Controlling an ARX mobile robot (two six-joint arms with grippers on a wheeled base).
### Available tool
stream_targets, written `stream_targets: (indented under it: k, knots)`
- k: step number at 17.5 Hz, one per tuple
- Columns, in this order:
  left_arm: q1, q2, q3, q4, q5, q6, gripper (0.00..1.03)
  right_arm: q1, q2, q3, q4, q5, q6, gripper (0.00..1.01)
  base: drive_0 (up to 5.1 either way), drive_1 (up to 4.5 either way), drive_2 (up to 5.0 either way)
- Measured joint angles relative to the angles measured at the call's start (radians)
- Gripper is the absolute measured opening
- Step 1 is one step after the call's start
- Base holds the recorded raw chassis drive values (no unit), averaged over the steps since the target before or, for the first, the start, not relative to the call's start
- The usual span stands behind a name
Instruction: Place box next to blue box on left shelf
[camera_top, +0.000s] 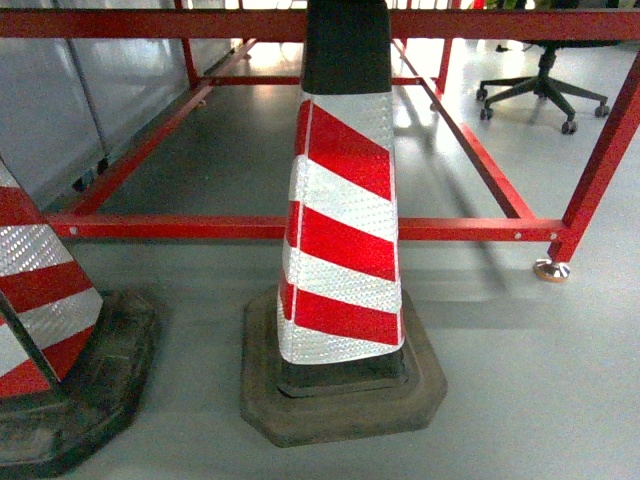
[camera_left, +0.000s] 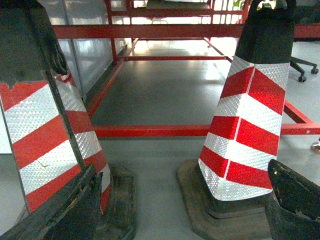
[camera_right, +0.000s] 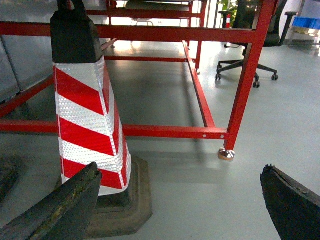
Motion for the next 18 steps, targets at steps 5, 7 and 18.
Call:
stream_targets:
  k: [5, 7, 18]
  knots:
    - [0.000, 0.000, 0.000, 0.000, 0.000, 0.000, 0.98, 0.000, 0.000, 0.000, 0.000, 0.000, 0.000, 0.98, 0.0, 0.00, 0.0]
    - [0.000, 0.000, 0.000, 0.000, 0.000, 0.000, 0.98, 0.000, 0.000, 0.000, 0.000, 0.000, 0.000, 0.98, 0.0, 0.00, 0.0]
    - [0.000, 0.000, 0.000, 0.000, 0.000, 0.000, 0.98, 0.000, 0.000, 0.000, 0.000, 0.000, 0.000, 0.98, 0.0, 0.00, 0.0]
